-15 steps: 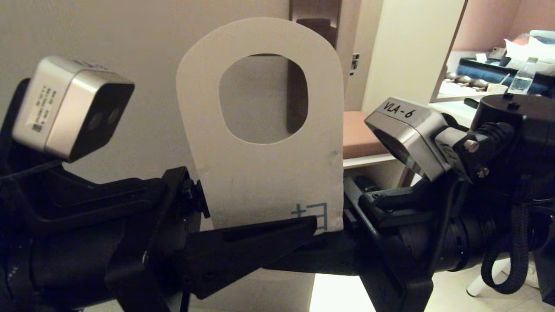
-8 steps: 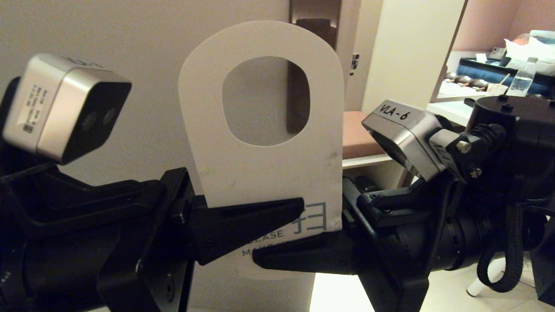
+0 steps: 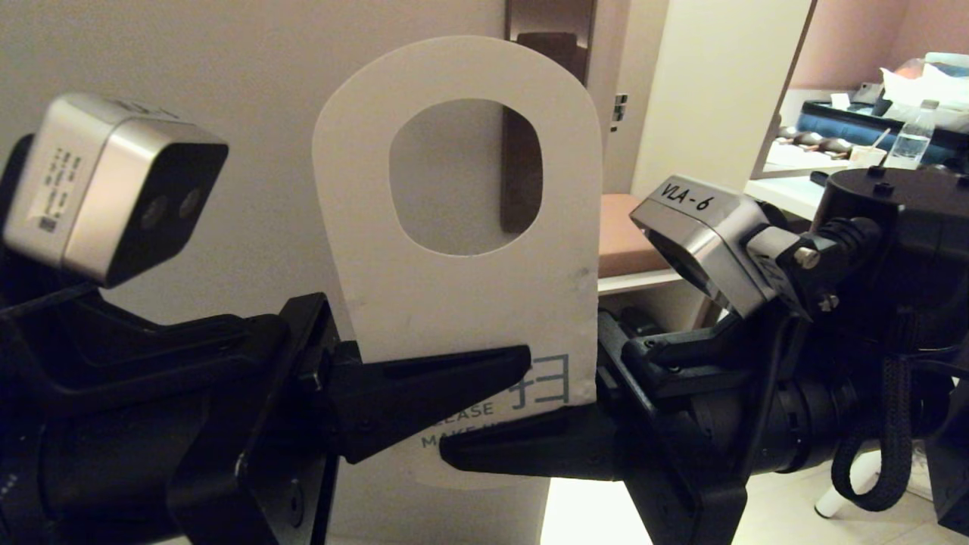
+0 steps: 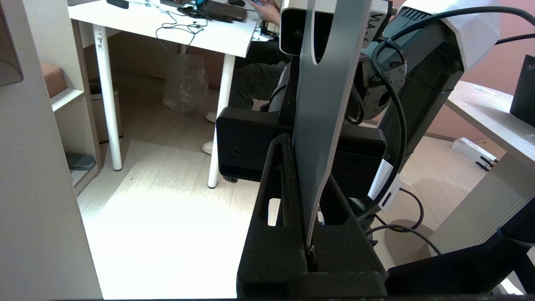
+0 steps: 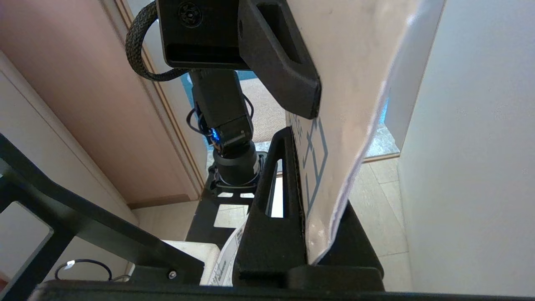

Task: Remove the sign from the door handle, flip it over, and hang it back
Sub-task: Hand it to the other hand

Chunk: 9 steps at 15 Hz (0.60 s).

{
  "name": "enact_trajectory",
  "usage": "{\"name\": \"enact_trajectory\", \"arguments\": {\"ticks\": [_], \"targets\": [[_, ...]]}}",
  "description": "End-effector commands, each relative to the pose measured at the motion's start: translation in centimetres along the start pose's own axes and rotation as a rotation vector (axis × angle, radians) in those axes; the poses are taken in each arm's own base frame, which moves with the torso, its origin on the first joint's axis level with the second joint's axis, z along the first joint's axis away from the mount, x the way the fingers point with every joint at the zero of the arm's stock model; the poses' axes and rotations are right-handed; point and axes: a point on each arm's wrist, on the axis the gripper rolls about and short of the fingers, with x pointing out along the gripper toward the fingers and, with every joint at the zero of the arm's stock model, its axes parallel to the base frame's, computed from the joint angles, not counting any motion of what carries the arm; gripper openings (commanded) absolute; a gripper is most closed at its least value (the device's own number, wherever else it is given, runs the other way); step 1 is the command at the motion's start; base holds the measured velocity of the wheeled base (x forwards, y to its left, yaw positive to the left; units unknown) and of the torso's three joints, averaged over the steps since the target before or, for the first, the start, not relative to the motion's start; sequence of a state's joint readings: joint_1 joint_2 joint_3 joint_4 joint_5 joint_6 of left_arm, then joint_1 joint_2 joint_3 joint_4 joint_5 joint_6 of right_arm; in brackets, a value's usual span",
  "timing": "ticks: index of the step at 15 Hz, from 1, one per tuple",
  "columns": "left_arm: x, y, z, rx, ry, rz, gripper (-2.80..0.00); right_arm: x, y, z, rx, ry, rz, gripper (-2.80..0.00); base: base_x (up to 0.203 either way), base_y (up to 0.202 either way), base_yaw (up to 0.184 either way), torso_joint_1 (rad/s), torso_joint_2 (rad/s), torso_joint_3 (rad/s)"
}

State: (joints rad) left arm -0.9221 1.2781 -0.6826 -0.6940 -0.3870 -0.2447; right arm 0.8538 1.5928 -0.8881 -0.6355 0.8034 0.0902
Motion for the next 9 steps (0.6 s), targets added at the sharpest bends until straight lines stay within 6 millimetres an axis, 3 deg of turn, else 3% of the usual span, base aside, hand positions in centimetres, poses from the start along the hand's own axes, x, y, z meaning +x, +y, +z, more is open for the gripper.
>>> {"name": "enact_trajectory", "arguments": {"ticks": [1, 3, 4, 9], "targets": [[-0.04, -0.03, 0.04, -0.001, -0.003, -0.004, -2.8, 0.03, 0.0, -0.03, -0.001, -0.001, 0.004, -2.8, 0.0, 0.0, 0.0, 0.0, 0.0, 0.0], [-0.05, -0.03, 0.03, -0.001, -0.003, -0.003, -2.8, 0.03, 0.0, -0.03, -0.001, -0.001, 0.003, -2.8, 0.0, 0.0, 0.0, 0.0, 0.0, 0.0], [-0.05, -0.03, 0.03, -0.001, -0.003, -0.004, -2.8, 0.03, 0.0, -0.03, -0.001, -0.001, 0.003, 0.0, 0.0, 0.0, 0.0, 0.0, 0.0, 0.0], [-0.12, -0.07, 0.05, 0.0, -0.005, -0.004, -2.8, -0.08, 0.04, -0.03, -0.001, -0.001, 0.001, 0.0, 0.0, 0.0, 0.0, 0.0, 0.0, 0.0]]}}
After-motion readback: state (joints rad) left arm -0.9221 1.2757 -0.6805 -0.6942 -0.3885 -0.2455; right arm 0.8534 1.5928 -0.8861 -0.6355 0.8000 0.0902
